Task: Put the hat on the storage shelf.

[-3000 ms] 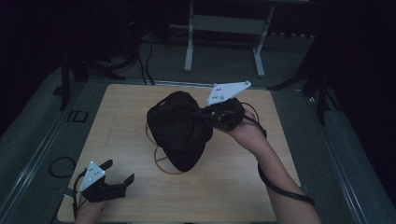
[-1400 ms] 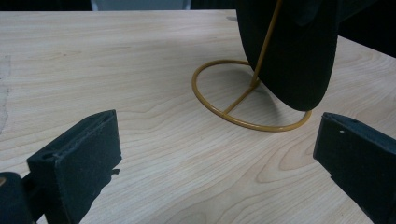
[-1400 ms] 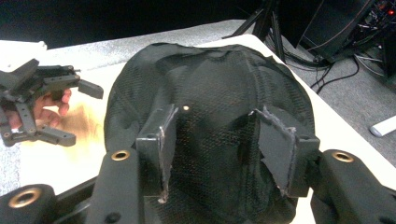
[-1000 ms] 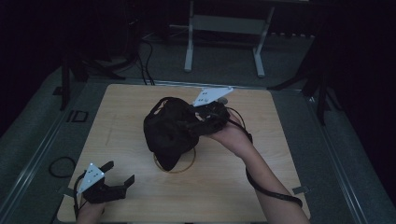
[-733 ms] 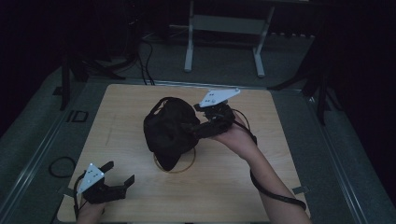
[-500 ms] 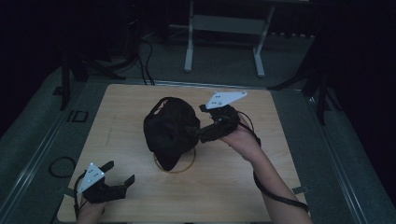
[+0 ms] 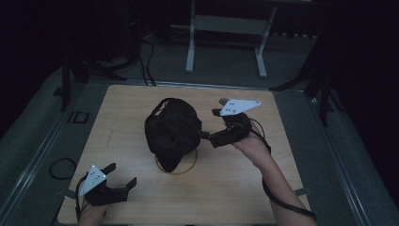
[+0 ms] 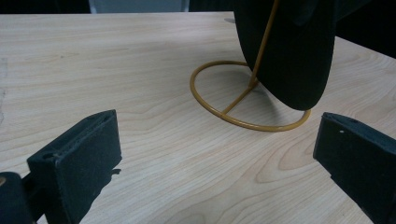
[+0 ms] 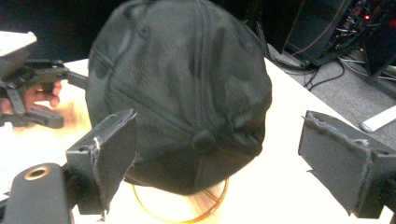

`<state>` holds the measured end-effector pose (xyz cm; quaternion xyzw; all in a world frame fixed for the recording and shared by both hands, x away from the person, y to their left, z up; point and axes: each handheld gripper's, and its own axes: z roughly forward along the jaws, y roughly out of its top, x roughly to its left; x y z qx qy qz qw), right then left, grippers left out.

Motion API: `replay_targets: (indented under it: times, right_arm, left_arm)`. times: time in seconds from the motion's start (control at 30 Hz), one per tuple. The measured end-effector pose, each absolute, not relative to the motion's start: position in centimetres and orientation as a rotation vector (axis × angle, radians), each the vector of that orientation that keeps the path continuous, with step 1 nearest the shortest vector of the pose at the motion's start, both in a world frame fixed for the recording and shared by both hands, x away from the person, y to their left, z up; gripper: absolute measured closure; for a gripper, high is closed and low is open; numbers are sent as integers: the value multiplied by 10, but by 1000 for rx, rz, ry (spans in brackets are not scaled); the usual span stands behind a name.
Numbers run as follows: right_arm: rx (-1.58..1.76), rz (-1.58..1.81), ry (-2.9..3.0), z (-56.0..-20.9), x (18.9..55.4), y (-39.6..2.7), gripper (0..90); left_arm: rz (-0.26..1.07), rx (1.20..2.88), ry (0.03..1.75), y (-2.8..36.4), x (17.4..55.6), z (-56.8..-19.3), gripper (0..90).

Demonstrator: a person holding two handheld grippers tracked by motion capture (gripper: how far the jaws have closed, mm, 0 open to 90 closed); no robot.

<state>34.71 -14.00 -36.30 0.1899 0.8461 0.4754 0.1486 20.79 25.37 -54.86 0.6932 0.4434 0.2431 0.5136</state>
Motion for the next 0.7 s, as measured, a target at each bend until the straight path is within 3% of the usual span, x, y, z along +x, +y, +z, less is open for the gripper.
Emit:
replay_targets:
  times: [0.7]
  right_arm:
    - [611, 1309, 2451, -413, 346, -165, 116]
  left_arm:
    - [583, 1674, 1071, 255, 206, -551, 14]
